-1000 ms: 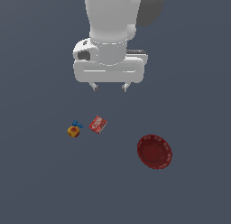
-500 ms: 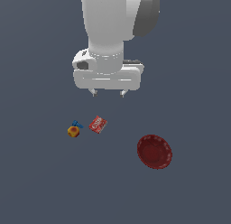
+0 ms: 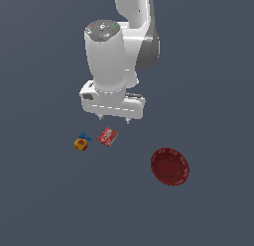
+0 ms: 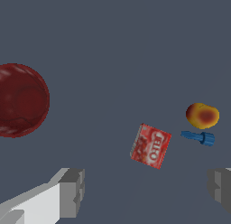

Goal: Pick up a designated object from a clutter of objects.

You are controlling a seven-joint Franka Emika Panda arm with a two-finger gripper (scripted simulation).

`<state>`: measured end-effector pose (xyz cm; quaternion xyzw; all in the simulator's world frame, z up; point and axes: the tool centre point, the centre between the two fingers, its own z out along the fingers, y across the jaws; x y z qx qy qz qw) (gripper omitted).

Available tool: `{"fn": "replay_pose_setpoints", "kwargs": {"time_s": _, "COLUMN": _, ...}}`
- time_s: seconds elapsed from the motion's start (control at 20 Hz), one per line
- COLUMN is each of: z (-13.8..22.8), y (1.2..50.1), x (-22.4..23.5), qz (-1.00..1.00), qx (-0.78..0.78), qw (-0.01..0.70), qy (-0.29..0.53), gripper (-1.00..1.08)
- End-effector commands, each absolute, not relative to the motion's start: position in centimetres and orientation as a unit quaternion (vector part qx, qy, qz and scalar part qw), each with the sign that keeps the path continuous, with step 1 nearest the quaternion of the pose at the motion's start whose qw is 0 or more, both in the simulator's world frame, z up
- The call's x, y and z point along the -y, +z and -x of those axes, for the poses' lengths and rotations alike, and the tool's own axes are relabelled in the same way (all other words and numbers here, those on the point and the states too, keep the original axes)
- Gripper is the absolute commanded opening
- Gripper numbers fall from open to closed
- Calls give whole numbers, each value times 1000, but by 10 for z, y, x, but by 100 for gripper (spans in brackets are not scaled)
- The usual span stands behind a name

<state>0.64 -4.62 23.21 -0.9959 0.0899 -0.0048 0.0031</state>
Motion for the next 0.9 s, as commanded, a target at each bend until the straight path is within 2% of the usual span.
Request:
{"fn": "replay_pose_setpoints", "kwargs": {"time_s": 0.0, "z": -3, "y": 205, "x": 54, "qz": 993, "qx": -115, "qw": 5, "qy": -4, "gripper": 100}}
{"fn": "replay_pose_setpoints", "kwargs": {"time_s": 0.45, "z": 20, "y": 119, "x": 82, "qz": 979, "qx": -203, "qw": 6, "qy": -1, "gripper": 100}}
{"fn": "replay_pose_setpoints", "kwargs": {"time_s": 0.85, "z": 40, "y": 77, "x": 97, "qz": 968, "qx": -250, "qw": 2, "qy": 0, "gripper": 100}}
